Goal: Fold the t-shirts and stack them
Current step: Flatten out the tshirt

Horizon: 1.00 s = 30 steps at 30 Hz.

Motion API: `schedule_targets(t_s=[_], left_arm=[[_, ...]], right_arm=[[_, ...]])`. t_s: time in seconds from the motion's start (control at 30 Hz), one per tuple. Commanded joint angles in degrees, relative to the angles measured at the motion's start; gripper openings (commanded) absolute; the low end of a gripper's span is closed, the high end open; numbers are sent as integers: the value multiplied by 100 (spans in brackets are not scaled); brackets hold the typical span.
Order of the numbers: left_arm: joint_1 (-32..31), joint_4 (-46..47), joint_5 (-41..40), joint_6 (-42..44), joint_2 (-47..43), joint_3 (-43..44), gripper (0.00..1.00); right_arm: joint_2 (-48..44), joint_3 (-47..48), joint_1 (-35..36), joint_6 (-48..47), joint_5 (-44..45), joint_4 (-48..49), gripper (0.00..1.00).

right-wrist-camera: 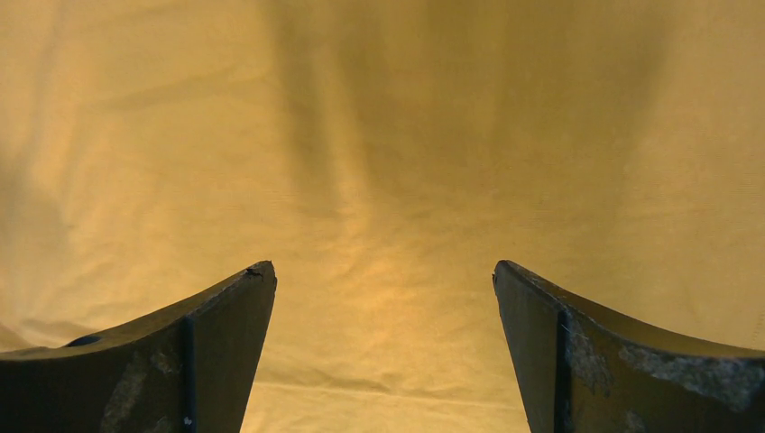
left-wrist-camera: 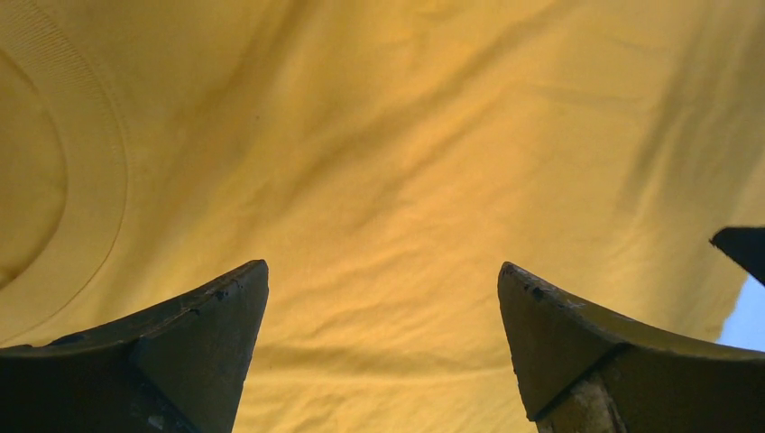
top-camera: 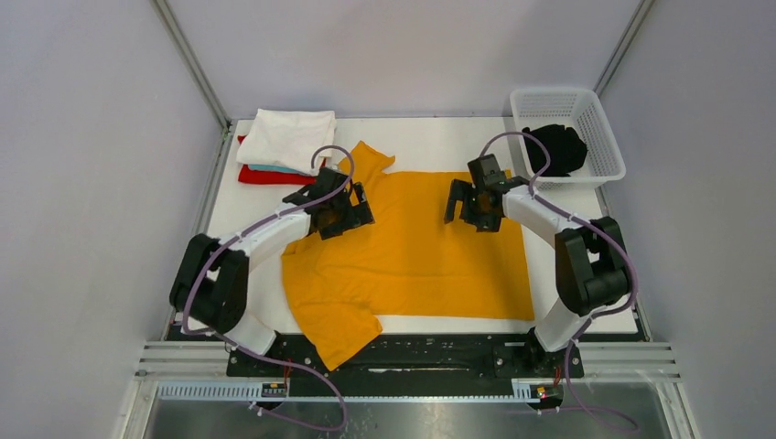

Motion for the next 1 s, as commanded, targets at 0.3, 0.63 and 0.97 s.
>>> schedule_targets(t_s=[0.3, 0.63, 0.97], left_arm=[[-3, 206, 252, 46, 1987, 1208, 99], [92, -150, 574, 150, 3098, 2533, 99], [214, -252, 767, 90, 3583, 3402, 99]], right_arm=[[1091, 479, -212, -64, -254, -78, 99], [1600, 940, -821, -40, -989, -132, 99], [2000, 1910, -1126, -63, -1164, -202, 99]])
